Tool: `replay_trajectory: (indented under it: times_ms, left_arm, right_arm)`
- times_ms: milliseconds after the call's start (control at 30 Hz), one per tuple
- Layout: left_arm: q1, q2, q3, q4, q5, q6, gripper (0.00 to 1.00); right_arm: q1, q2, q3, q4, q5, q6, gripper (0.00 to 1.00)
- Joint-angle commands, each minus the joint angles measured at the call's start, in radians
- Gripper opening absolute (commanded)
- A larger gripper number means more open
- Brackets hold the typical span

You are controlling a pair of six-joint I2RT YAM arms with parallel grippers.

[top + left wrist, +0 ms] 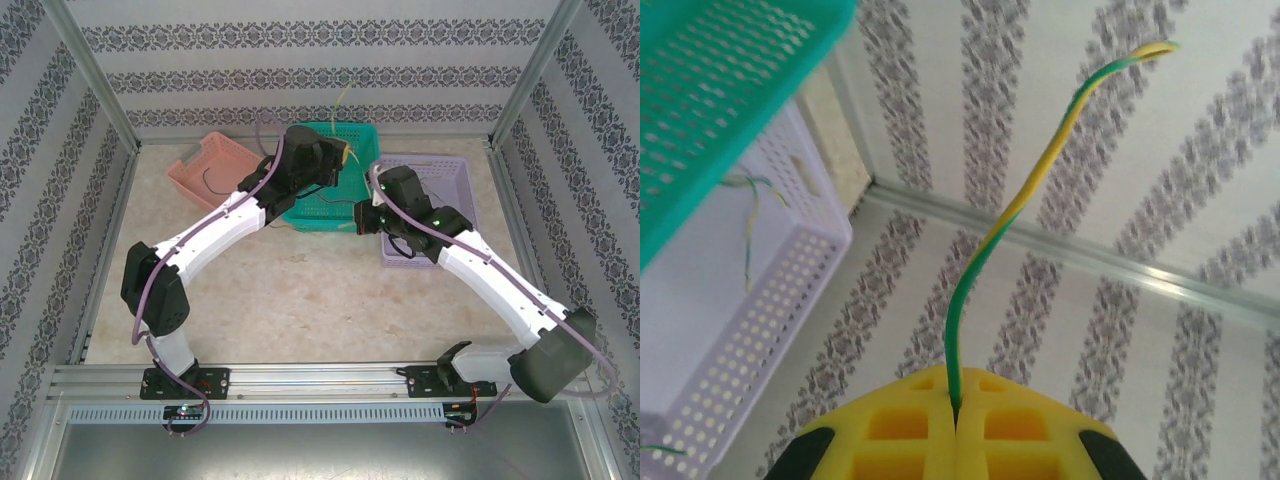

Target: Untangle the cables

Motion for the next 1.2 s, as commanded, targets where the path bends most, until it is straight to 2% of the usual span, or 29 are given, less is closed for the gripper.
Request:
replay_trajectory:
  times_ms: [0, 100, 200, 233, 333, 367, 467, 567, 667, 800, 867, 1100, 1167]
  left_arm:
    - [0.013, 0.052, 0.065, 0.121, 0.022, 0.099, 0.00]
    - [0.016, 0.073, 0.096, 0.127, 0.023, 0.145, 0.00]
    - [0.017, 0.100, 0.124, 0.137, 0.046, 0.162, 0.00]
    - [0.017, 0.110, 0.132, 0.139, 0.064, 0.164, 0.00]
    - [0.017, 0.136, 0.161, 0.127, 0.131, 0.192, 0.00]
    - [0.017, 0.143, 0.169, 0.123, 0.157, 0.211, 0.00]
    - [0.017, 0.153, 0.157, 0.125, 0.208, 0.256, 0.00]
    - [0.016, 0.154, 0.124, 0.149, 0.228, 0.255, 0.00]
    - [0.015, 0.165, 0.138, 0.133, 0.254, 0.257, 0.00]
    - [0.014, 0.179, 0.184, 0.078, 0.284, 0.281, 0.00]
    - [0.012, 0.181, 0.191, 0.064, 0.292, 0.286, 0.00]
    - [0.003, 0.191, 0.197, 0.062, 0.312, 0.272, 0.00]
    - [-0.002, 0.193, 0.198, 0.057, 0.317, 0.269, 0.00]
  right_arm:
    - [0.048, 0.046, 0.024, -0.449, -0.036, -0.207, 0.00]
    - [0.059, 0.063, 0.031, -0.556, 0.022, -0.244, 0.00]
    - [0.052, 0.046, 0.039, -0.551, 0.059, -0.238, 0.00]
    - [0.046, 0.031, 0.051, -0.539, 0.070, -0.225, 0.04]
    - [0.015, -0.071, 0.087, -0.466, 0.043, -0.174, 0.40]
    - [-0.011, -0.119, 0.100, -0.433, 0.031, -0.144, 0.49]
    - [-0.127, -0.241, 0.116, -0.318, -0.034, -0.044, 0.61]
    - [-0.295, -0.296, 0.113, -0.190, -0.202, 0.042, 0.66]
    - [-0.395, -0.218, 0.137, -0.121, -0.355, 0.060, 0.67]
    - [-0.406, -0.063, 0.214, -0.058, -0.451, 0.018, 0.67]
    - [-0.405, 0.026, 0.273, -0.055, -0.527, 0.010, 0.63]
    - [-0.398, 0.148, 0.300, -0.031, -0.486, 0.021, 0.54]
    - [-0.397, 0.165, 0.297, -0.011, -0.486, 0.025, 0.45]
